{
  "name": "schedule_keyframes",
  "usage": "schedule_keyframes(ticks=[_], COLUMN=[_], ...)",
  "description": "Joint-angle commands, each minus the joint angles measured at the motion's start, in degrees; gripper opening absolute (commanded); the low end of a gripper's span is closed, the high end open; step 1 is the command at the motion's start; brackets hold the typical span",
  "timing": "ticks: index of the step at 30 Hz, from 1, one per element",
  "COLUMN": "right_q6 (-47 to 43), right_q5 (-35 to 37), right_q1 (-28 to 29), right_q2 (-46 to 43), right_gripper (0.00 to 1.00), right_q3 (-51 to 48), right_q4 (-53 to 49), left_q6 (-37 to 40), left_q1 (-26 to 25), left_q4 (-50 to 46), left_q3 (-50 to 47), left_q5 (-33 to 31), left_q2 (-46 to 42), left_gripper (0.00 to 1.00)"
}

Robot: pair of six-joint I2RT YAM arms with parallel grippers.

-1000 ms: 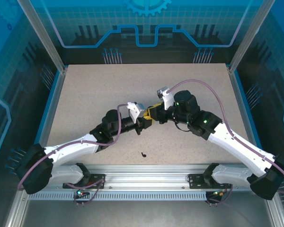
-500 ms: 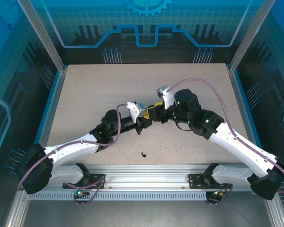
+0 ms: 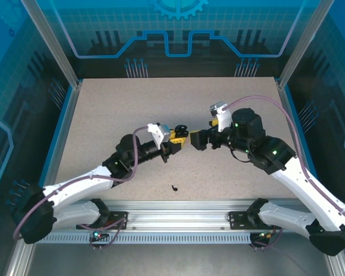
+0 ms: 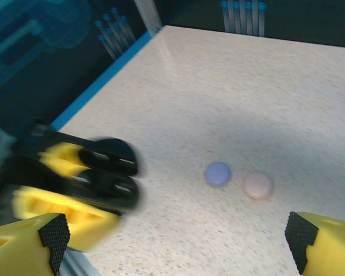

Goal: Insert the wireless bluetooth earbuds into the charging case

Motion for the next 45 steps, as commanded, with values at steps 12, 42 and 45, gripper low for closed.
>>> schedule_keyframes(ticks=[12, 42, 45], right_q6=[3.0, -12.6, -12.3], right_q5=[2.9, 15.4, 15.6], right_q1=[8.1, 28.1, 27.0], right_q2=[6.8, 42.4, 42.1], right_gripper=[1.0, 1.0, 1.0], right_q3=[-20.4, -11.5, -11.9], right_q4=[-1.5, 8.9, 8.0], left_q6=[6.0, 4.8, 4.7], left_q1=[-0.5, -0.5, -0.4], left_q4=[-14.3, -20.0, -20.0], left_q3=[-1.9, 2.8, 2.7], left_q5=[-9.1, -12.2, -12.2], left_q2=[-19.5, -22.6, -22.5], left_gripper=[0.0, 0.0, 0.0])
